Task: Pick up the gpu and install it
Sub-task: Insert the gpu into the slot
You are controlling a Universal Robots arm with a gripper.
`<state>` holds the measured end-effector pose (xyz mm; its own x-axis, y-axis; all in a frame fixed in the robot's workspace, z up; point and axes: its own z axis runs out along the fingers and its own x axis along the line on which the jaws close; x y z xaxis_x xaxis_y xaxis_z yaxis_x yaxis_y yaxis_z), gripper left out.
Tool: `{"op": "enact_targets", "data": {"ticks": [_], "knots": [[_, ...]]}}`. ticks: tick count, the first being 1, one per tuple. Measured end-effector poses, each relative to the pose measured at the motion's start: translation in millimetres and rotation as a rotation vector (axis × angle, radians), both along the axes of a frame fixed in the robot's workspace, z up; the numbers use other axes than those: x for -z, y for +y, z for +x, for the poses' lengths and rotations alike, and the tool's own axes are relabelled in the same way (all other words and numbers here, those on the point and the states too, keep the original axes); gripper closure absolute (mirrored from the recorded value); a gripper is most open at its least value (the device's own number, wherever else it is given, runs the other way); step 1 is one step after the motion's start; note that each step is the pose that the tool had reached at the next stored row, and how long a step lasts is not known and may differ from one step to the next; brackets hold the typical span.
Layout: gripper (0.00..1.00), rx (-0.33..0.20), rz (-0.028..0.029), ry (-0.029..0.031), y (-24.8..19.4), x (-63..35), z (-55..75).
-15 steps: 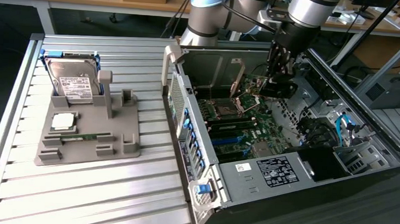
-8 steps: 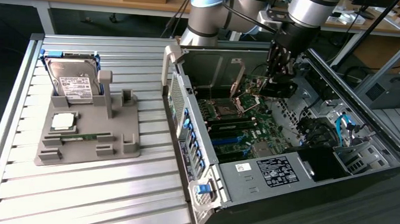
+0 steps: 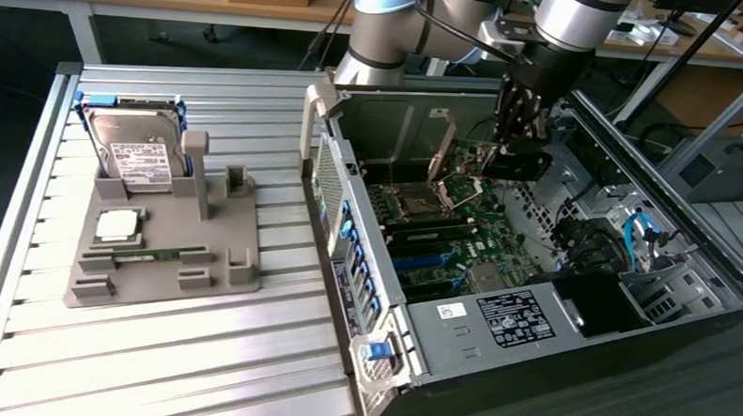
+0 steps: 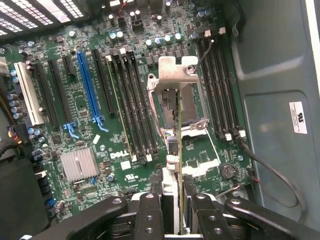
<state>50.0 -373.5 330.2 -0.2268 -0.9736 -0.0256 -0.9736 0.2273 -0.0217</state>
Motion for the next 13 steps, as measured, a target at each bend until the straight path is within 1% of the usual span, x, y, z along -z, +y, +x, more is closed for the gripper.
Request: {"op": "enact_targets", "data": {"ticks": [13], "knots": [[0.73, -0.084, -0.0009, 0.0000, 0.0, 0.0, 0.0]]}}
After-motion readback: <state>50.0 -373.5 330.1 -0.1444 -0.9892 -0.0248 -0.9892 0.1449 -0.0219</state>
